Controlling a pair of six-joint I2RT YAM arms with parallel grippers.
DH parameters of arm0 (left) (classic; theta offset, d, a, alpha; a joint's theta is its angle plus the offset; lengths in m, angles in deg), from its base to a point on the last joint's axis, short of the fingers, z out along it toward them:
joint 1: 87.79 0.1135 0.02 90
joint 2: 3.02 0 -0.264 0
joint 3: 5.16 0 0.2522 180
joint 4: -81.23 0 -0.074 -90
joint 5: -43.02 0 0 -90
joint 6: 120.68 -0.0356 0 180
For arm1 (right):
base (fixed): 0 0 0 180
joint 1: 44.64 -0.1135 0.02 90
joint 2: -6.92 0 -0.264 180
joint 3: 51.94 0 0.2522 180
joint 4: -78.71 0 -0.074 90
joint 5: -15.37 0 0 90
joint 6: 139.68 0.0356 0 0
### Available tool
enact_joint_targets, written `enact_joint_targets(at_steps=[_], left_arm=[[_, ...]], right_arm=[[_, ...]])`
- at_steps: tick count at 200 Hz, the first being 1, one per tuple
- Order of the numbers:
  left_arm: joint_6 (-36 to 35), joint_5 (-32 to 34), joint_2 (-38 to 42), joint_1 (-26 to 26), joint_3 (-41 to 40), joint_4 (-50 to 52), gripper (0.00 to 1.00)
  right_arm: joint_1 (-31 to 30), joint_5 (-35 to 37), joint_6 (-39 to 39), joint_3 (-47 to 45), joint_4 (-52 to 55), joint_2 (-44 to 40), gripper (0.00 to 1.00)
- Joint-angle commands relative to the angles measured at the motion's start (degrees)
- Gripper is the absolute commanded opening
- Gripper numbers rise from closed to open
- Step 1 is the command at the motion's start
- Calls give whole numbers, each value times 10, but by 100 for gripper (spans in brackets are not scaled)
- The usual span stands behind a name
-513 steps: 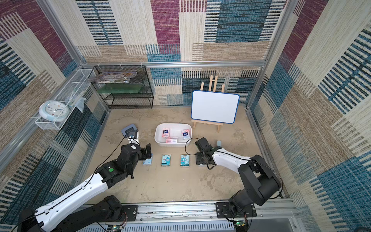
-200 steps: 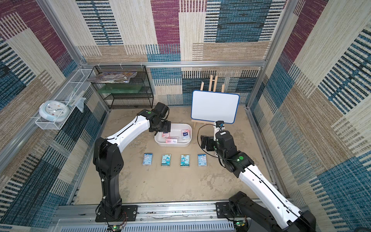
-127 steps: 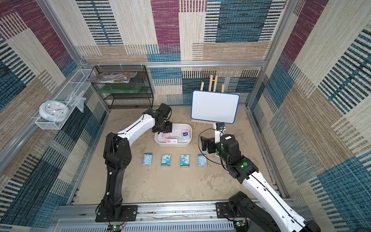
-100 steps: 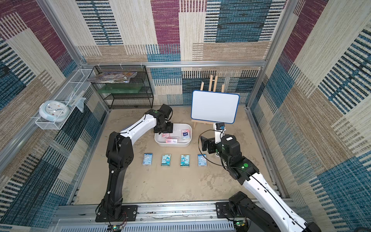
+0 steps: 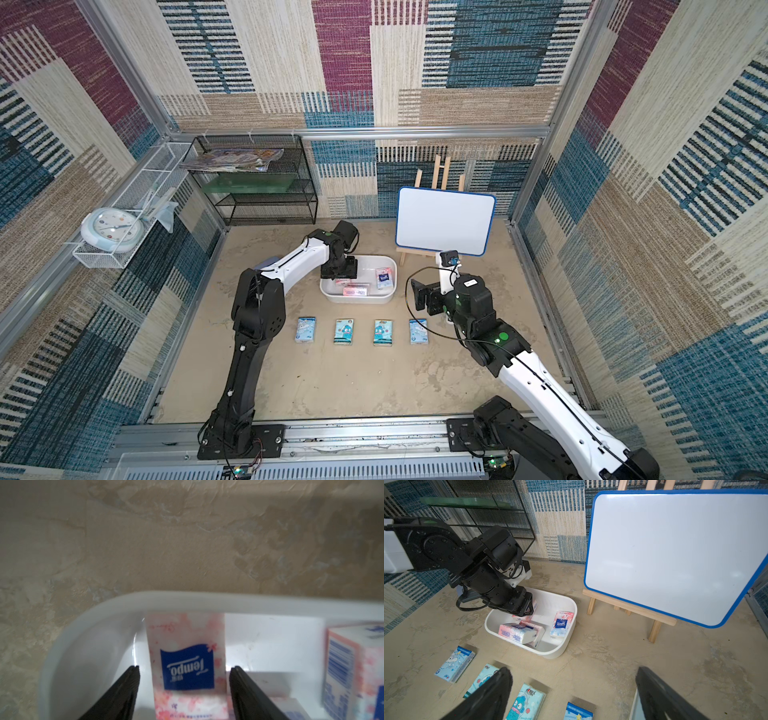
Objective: Take the pocket tissues out of the storage box
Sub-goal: Pick up the pocket tissues from the storage box.
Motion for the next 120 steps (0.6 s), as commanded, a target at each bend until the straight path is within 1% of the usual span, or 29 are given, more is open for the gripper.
enact_joint_targets(at_steps=[1, 21, 71, 120], left_arm=[[-1, -14, -8, 0, 7, 7, 68], [-5, -18, -10, 1, 10, 7, 63], [-14, -28, 0, 1, 6, 7, 46], [-25, -26, 45, 0, -17, 7, 43]], right_arm=[[0, 2, -6, 5, -20, 7, 98], [0, 5, -7, 8, -23, 13, 98], [0, 15, -7, 7, -32, 26, 98], [0, 20, -7, 3, -42, 35, 98]])
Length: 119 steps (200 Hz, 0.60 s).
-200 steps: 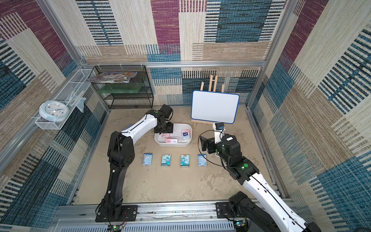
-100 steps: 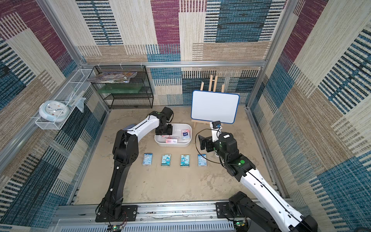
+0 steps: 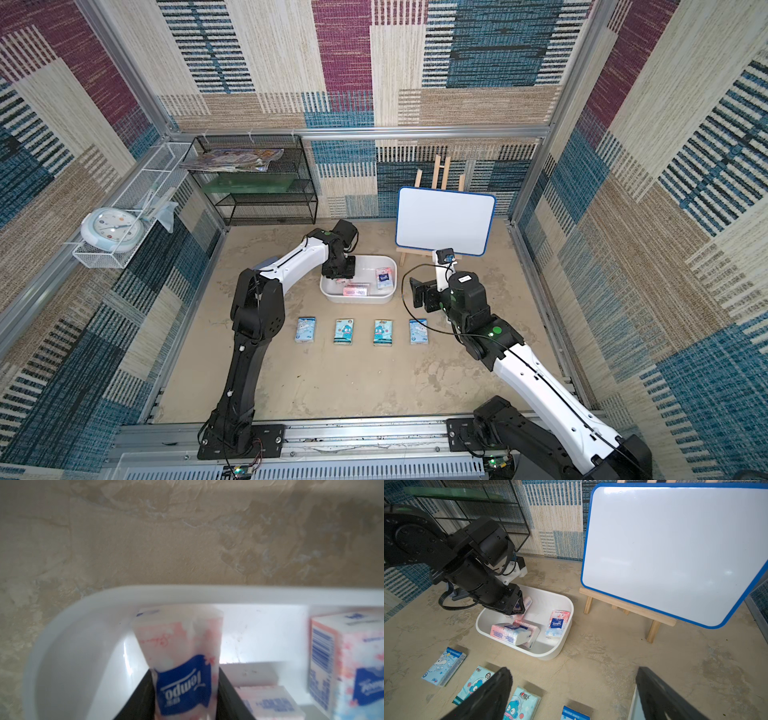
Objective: Take the pocket tissues out of the storage box
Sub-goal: Pick up the pocket tissues from the storage box.
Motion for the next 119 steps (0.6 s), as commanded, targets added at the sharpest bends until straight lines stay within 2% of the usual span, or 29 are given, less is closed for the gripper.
enact_joint_targets(at_steps=[1, 58, 119], left_arm=[[-10, -1, 26, -1, -10, 5, 43], [-10, -21, 108, -2, -53, 5, 40], [0, -8, 229, -3, -146, 3, 39]], right_arm=[[0, 8, -3, -1, -25, 3, 98], [0, -12, 2, -11, -46, -4, 98], [0, -27, 4, -15, -47, -4, 98]])
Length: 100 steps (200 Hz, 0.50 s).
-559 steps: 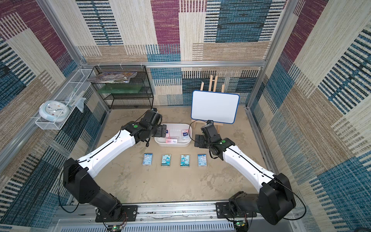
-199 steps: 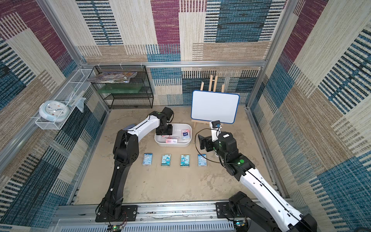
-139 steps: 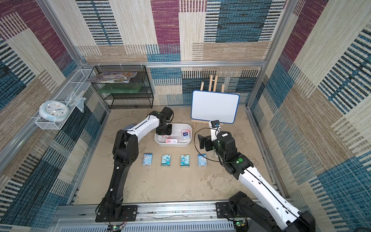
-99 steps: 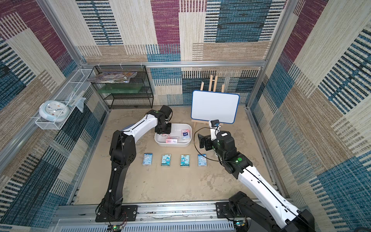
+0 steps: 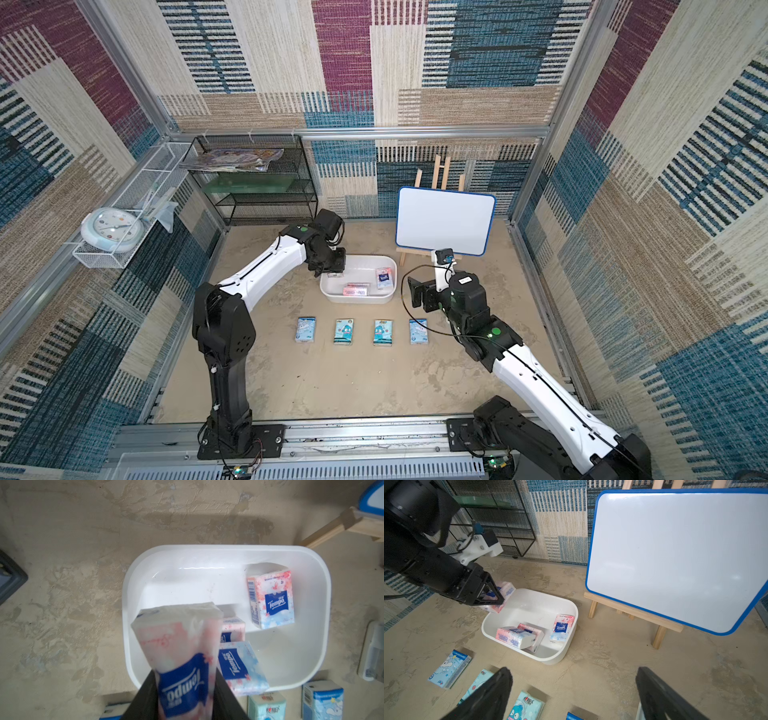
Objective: Take the pocket tissues out of the storage box
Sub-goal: Pick up the pocket tissues from the storage box.
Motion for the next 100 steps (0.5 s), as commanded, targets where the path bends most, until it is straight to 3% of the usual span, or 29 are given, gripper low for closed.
enact_joint_targets(at_steps=[1, 100], left_arm=[[6, 10, 42, -2, -32, 3, 39], [48, 6, 273, -12, -276, 0, 36]], right_arm=[[0, -11, 3, -2, -21, -1, 98], [0, -17, 14, -3, -7, -4, 98]])
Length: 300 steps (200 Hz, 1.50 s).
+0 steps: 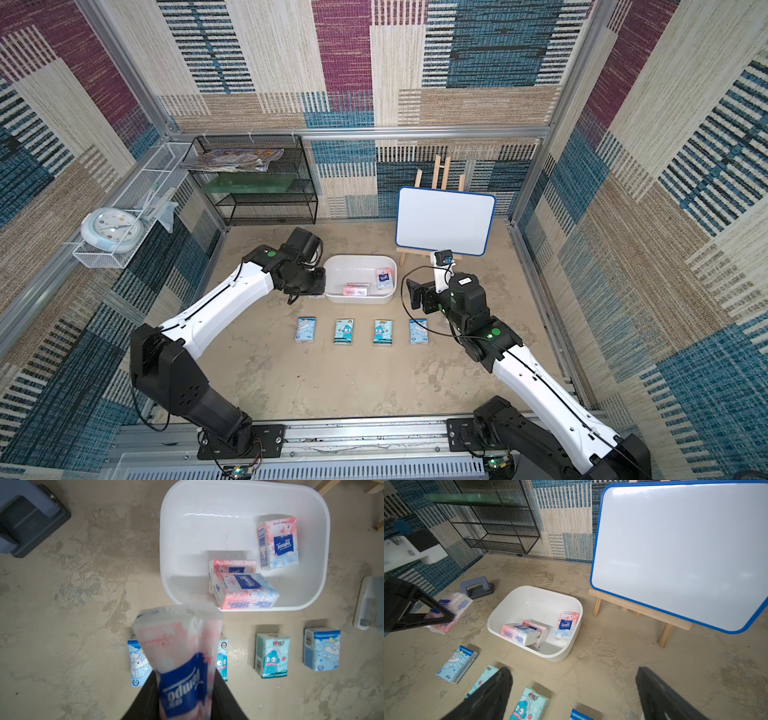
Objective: Take the pocket tissues out of the storage box
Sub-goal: Pick up the pocket tissues from the storage box, then place the pocket tissues at the center of the board.
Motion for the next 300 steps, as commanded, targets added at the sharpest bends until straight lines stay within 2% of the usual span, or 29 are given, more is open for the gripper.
enact_joint_targets(at_steps=[1, 82, 187, 300], left_arm=[[20, -6, 41, -2, -44, 2, 36], [56, -42, 146, -21, -185, 2, 33], [85, -54, 199, -36, -322, 1, 33], [85, -79, 158, -38, -404, -60, 33]], right_arm=[[0, -3, 7, 1, -7, -2, 98], [0, -3, 19, -7, -2, -9, 98], [0, 15, 43, -24, 16, -37, 98], [0, 21, 57, -38, 14, -48, 98]])
